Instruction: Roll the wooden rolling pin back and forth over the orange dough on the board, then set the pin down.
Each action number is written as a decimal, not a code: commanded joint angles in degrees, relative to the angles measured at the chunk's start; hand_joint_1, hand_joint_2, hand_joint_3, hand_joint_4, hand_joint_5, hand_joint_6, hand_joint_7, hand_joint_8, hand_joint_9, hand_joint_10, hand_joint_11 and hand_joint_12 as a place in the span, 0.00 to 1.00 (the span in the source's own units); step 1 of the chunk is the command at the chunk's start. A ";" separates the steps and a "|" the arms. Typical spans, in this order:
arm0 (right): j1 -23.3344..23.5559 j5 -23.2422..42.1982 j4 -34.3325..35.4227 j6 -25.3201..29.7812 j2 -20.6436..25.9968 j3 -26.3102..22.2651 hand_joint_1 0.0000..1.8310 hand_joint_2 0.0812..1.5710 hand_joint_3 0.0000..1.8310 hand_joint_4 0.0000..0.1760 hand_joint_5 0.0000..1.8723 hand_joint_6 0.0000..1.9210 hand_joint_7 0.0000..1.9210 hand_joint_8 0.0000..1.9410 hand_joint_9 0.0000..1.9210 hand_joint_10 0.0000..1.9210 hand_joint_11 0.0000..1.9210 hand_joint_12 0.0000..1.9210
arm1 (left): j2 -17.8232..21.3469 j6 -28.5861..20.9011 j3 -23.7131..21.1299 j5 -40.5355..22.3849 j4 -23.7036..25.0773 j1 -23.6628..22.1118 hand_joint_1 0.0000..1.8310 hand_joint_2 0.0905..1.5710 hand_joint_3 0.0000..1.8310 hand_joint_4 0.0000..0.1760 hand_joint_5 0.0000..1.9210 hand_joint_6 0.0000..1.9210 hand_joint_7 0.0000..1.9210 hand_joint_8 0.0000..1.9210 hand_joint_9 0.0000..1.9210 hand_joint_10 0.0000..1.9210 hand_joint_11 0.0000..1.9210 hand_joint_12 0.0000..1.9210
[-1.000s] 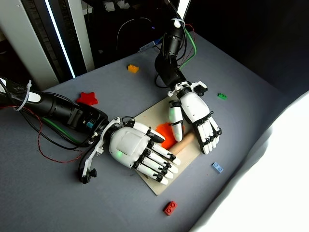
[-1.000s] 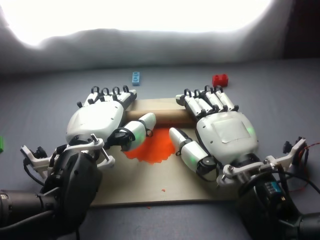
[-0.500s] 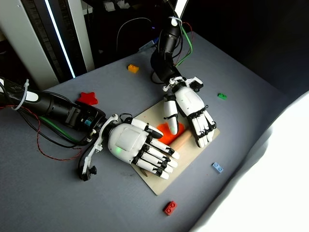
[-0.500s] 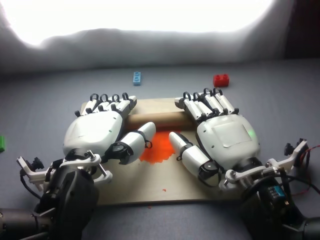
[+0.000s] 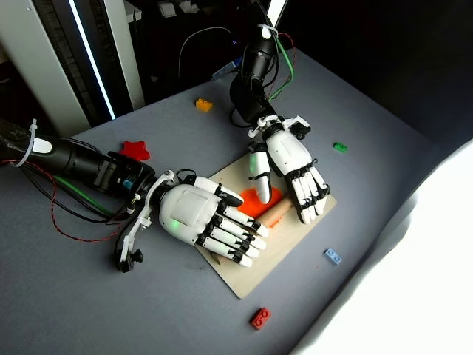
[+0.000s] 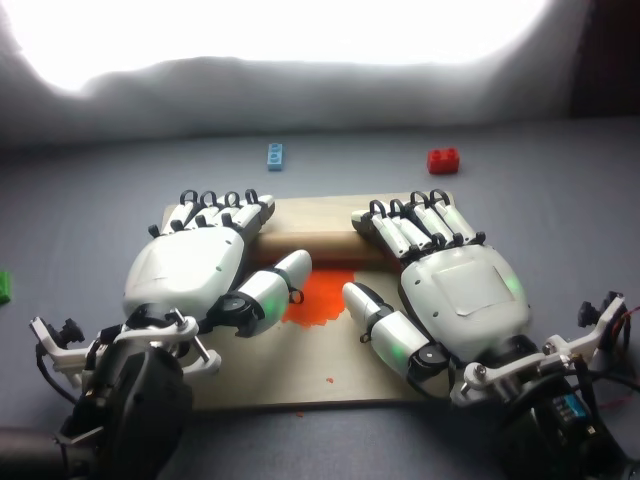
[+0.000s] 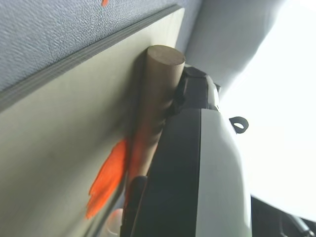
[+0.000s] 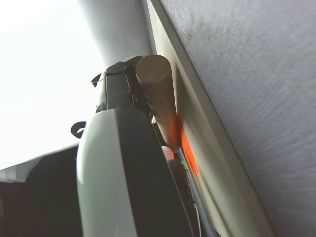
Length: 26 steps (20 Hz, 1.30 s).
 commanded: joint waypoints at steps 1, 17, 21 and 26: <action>-1.42 -1.64 1.11 -0.31 -0.21 -0.32 0.00 0.91 0.00 0.00 0.05 0.32 0.21 0.00 0.04 0.34 0.00 0.41 | 0.10 -0.50 -0.30 0.02 -2.06 1.20 0.00 0.91 0.00 0.00 0.14 0.00 0.17 0.00 0.15 0.00 0.00 0.41; -2.65 -0.81 0.94 -1.33 0.75 -4.06 0.00 0.92 0.00 0.00 0.05 0.32 0.22 0.01 0.03 0.34 0.00 0.41 | 2.03 -0.45 -4.65 -3.34 -2.05 3.74 0.00 0.91 0.00 0.00 0.15 0.00 0.18 0.00 0.16 0.00 0.00 0.41; -3.05 -0.93 0.94 -2.43 1.25 -5.29 0.00 0.92 0.00 0.00 0.05 0.32 0.22 0.00 0.03 0.34 0.00 0.43 | 2.03 -0.71 -5.38 -3.70 -2.01 4.19 0.00 0.91 0.00 0.00 0.15 0.00 0.18 0.00 0.16 0.00 0.00 0.41; -3.54 -0.70 0.94 -3.77 1.47 -6.72 0.00 0.92 0.00 0.00 0.06 0.33 0.22 0.01 0.02 0.34 0.00 0.43 | 2.14 -1.49 -6.11 -4.74 -0.84 5.01 0.00 0.91 0.00 0.00 0.14 0.00 0.17 0.00 0.16 0.00 0.00 0.40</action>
